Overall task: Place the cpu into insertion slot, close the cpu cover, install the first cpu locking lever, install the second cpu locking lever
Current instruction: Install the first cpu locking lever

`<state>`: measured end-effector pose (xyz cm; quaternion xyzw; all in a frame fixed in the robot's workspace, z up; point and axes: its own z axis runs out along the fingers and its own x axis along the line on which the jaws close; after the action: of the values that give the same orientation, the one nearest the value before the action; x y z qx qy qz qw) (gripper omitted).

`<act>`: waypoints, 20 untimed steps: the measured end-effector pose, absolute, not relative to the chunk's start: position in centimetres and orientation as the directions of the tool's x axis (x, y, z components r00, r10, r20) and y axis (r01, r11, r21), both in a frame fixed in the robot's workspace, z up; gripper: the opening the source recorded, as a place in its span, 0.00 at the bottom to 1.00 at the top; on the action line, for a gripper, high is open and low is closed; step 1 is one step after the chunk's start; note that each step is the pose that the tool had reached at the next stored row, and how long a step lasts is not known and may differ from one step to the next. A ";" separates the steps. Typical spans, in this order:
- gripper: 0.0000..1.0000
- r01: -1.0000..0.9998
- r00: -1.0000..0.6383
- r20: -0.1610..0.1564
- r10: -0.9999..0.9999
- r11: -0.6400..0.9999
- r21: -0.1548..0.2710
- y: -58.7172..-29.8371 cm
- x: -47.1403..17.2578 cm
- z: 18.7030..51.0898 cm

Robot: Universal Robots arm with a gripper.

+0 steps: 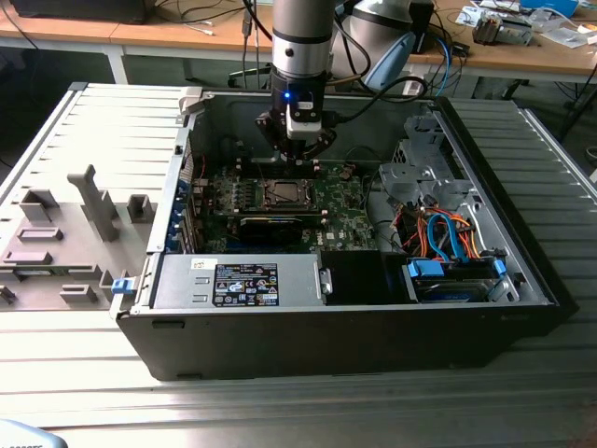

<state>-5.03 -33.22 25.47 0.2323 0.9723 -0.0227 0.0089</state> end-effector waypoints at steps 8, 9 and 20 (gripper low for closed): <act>0.11 0.442 -0.897 -0.028 0.441 0.896 -0.040 -33.2 -5.0 25.5; 0.11 0.441 -0.898 -0.028 0.440 0.897 -0.040 -33.2 -5.0 25.5; 0.11 0.420 -0.908 -0.028 0.419 0.907 -0.040 -33.2 -5.0 25.5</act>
<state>-5.03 -33.22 25.47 0.2147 0.9764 -0.0225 0.0093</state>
